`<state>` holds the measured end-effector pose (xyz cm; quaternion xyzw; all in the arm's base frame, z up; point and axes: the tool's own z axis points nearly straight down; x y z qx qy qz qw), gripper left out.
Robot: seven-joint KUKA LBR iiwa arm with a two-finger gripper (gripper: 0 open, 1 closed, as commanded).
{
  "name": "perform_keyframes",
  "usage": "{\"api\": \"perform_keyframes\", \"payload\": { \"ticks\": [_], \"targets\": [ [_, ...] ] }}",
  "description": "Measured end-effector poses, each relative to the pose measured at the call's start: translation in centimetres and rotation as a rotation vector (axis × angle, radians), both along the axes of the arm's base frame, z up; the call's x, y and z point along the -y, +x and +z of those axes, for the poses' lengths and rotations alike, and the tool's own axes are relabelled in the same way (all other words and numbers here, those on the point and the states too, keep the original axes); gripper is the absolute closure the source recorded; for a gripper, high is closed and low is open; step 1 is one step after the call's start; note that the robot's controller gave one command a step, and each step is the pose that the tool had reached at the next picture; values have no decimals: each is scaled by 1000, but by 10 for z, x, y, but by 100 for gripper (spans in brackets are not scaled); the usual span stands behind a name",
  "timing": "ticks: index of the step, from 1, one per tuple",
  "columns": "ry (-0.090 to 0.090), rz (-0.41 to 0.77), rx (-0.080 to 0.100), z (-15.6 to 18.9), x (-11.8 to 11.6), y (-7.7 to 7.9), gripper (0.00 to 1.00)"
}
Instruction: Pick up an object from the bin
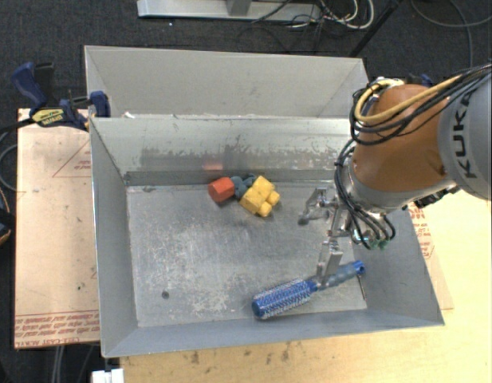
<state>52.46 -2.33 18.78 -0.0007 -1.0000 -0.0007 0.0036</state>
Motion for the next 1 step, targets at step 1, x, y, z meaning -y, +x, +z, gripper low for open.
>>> {"api": "perform_keyframes", "payload": {
  "ticks": [1],
  "targets": [
    [0,157,25,-113,35,-37,0]
  ]
}}
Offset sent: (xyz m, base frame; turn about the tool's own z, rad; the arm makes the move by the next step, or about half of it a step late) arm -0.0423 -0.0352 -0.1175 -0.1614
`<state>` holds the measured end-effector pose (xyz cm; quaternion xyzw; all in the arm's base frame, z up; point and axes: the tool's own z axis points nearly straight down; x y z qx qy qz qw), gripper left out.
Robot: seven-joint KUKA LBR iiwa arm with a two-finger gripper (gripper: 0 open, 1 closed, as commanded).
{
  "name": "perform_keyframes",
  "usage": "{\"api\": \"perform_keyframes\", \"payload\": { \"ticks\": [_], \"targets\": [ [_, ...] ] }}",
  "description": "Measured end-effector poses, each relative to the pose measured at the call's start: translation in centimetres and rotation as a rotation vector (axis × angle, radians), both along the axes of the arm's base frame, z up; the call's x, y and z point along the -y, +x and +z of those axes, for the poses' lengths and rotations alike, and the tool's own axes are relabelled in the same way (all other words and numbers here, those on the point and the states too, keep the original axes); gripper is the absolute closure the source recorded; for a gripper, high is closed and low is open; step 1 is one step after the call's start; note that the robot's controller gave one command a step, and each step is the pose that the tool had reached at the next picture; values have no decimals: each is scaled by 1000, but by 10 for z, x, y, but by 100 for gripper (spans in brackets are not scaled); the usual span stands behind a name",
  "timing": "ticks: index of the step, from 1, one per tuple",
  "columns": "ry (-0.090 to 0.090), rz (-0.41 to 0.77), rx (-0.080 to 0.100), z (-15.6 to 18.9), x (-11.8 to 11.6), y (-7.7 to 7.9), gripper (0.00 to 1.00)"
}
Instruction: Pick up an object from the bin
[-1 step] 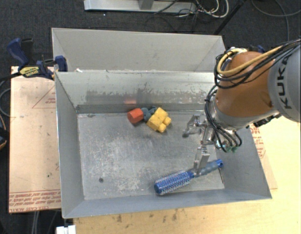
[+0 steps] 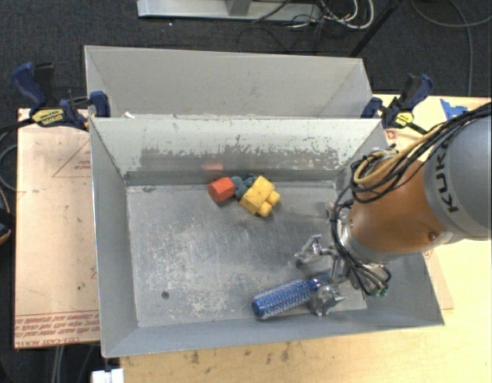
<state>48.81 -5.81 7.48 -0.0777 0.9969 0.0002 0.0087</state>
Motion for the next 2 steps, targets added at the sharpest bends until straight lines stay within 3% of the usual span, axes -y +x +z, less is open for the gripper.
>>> {"api": "perform_keyframes", "payload": {
  "ticks": [1,2],
  "targets": [
    [-1,3,-2,-1,0,-1,100],
    [-2,-34,-6,171,1,28,100]
  ]
}}
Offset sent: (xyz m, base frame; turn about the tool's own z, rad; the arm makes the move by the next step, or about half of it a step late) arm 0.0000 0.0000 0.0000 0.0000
